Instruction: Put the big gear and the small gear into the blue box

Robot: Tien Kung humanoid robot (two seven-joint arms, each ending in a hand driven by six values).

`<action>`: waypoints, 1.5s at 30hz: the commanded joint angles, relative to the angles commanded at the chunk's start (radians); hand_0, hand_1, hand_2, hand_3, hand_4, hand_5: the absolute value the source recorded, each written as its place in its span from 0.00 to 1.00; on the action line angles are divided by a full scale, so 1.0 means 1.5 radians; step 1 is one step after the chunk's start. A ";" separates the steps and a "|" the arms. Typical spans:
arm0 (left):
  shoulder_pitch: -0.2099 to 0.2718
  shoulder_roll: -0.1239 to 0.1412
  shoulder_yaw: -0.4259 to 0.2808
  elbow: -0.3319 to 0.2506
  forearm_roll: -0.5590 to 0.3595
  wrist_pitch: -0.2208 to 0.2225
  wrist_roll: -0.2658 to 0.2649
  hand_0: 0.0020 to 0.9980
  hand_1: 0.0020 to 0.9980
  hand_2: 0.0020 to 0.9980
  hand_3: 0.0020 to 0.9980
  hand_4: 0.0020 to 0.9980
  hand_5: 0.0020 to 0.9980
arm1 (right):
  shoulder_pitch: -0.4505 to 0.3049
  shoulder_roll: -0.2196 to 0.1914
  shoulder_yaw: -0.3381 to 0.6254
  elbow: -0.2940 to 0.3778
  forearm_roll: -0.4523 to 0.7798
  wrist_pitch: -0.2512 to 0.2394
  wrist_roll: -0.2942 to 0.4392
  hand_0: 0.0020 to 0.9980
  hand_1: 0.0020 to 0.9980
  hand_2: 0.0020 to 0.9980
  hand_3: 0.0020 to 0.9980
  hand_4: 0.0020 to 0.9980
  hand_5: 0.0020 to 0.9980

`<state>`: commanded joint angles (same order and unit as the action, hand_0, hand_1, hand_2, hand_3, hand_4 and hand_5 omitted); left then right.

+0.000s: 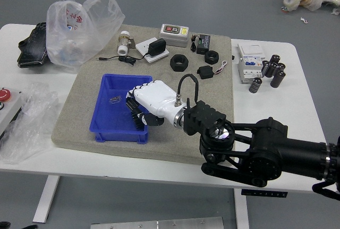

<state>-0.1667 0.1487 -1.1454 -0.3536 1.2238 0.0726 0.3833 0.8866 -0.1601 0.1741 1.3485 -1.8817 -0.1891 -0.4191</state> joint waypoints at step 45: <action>0.002 0.000 -0.016 -0.005 -0.001 -0.014 -0.001 0.62 0.58 0.40 0.64 0.70 0.56 | -0.011 -0.002 -0.006 -0.001 0.028 0.026 0.004 0.71 0.78 0.82 0.72 0.41 0.18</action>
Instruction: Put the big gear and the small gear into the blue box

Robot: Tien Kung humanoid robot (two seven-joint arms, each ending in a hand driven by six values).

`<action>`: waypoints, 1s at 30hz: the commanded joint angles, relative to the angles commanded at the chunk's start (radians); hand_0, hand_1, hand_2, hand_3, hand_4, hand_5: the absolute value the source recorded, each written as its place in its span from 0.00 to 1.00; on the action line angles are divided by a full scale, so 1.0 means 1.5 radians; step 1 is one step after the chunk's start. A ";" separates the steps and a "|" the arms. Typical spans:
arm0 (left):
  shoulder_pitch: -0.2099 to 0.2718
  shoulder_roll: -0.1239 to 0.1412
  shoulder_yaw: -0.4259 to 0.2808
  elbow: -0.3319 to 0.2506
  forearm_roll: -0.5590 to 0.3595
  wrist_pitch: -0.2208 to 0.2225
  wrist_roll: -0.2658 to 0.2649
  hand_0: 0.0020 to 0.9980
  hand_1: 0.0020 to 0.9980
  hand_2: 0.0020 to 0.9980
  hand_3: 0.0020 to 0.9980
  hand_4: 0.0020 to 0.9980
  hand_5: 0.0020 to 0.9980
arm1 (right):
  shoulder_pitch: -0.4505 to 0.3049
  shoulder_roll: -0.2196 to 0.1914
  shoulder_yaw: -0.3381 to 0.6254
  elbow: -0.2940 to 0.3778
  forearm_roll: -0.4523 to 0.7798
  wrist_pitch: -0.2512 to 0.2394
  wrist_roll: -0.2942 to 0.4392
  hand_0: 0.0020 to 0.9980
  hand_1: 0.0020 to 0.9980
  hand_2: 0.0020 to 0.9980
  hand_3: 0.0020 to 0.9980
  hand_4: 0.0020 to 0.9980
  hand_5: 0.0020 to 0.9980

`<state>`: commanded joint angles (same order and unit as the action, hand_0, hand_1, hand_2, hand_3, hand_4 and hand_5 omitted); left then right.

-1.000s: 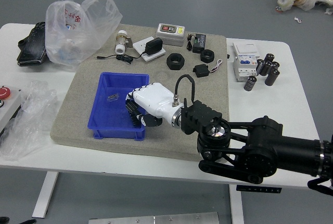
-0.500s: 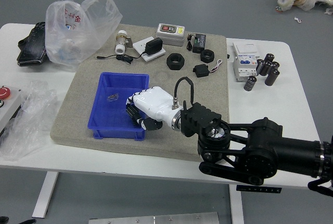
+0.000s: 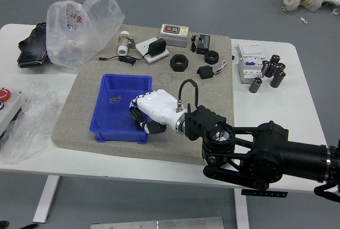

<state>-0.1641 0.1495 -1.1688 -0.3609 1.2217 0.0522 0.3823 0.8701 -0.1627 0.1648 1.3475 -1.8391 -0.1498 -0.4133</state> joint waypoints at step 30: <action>0.000 -0.002 -0.001 0.001 0.005 -0.004 -0.008 0.61 0.57 0.37 0.62 0.68 0.57 | 0.000 0.002 0.007 -0.013 -0.011 -0.014 0.004 0.71 0.78 0.83 0.89 0.48 0.19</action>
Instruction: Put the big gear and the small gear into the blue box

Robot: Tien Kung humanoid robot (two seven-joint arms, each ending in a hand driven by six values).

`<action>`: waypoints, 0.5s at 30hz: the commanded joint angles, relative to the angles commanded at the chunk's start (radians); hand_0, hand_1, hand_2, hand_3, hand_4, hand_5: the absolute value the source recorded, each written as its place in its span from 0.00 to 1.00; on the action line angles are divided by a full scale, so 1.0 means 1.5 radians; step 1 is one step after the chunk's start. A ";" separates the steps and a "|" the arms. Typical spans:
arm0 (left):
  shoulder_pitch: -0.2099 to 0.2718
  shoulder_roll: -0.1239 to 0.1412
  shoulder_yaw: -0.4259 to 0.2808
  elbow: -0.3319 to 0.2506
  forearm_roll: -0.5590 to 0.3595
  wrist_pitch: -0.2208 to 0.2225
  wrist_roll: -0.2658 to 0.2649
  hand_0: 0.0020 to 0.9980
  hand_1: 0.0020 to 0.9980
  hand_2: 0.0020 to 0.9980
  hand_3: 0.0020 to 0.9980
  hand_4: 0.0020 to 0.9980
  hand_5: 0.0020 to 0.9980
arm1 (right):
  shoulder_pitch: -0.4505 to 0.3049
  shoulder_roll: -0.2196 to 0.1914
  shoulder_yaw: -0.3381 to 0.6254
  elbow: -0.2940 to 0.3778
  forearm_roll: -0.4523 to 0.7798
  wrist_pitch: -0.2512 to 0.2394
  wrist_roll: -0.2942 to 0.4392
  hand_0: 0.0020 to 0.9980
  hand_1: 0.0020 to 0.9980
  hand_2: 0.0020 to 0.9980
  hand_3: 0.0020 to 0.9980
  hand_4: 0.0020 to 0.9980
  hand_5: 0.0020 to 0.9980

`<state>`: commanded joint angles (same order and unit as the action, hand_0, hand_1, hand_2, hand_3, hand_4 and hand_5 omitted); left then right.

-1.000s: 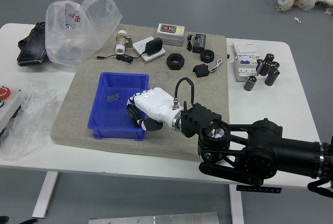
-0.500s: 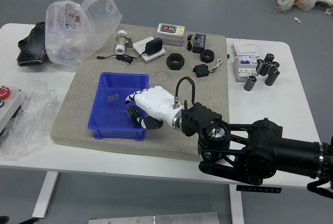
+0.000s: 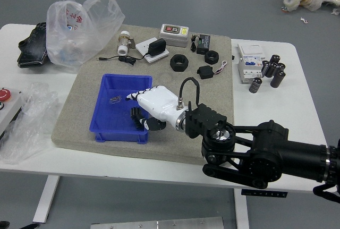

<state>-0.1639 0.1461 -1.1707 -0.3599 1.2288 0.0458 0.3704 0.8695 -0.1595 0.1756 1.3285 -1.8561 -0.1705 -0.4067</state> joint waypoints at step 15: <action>0.001 0.000 -0.002 0.000 0.003 0.001 -0.001 0.61 0.57 0.38 0.61 0.67 0.56 | 0.002 -0.001 -0.001 -0.007 0.003 0.000 0.000 0.71 0.77 0.83 0.89 0.51 0.18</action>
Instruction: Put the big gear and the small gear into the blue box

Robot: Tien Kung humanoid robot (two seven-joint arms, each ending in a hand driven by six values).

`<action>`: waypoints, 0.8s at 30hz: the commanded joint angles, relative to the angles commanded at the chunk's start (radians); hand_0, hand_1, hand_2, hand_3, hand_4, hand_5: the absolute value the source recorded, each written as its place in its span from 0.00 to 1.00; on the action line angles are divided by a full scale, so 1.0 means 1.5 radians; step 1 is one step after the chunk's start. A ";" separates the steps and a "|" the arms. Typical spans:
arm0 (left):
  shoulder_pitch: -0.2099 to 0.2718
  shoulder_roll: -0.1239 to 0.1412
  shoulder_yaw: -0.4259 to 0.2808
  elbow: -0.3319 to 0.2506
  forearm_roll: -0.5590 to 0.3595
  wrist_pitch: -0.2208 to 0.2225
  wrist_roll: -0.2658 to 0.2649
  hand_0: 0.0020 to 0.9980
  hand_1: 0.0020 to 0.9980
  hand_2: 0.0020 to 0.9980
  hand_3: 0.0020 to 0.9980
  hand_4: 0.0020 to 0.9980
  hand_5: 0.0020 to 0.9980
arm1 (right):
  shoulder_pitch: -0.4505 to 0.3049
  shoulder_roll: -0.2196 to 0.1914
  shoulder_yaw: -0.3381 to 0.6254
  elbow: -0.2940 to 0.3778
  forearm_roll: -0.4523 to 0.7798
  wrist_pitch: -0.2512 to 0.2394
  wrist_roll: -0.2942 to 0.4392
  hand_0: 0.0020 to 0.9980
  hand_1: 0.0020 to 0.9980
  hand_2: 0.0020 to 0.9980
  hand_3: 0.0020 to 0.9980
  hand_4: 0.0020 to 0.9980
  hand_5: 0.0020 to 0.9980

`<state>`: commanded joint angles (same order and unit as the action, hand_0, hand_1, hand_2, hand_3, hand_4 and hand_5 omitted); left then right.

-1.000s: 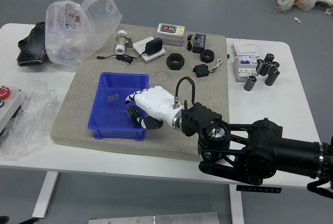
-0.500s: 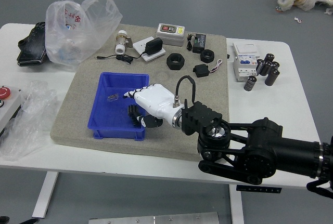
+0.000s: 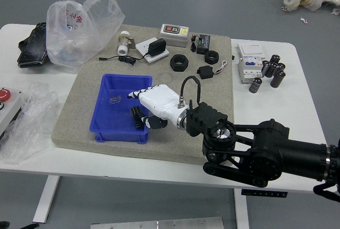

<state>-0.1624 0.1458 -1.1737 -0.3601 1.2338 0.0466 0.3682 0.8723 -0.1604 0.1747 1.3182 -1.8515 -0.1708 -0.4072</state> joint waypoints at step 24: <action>0.003 -0.002 -0.007 -0.002 0.008 0.000 0.004 0.61 0.57 0.38 0.61 0.66 0.56 | 0.003 -0.012 0.015 0.020 -0.010 0.019 -0.010 0.71 0.77 0.83 0.89 0.52 0.19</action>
<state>-0.1576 0.1429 -1.1848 -0.3632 1.2461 0.0461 0.3750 0.8768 -0.1786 0.1977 1.3476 -1.8669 -0.1419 -0.4217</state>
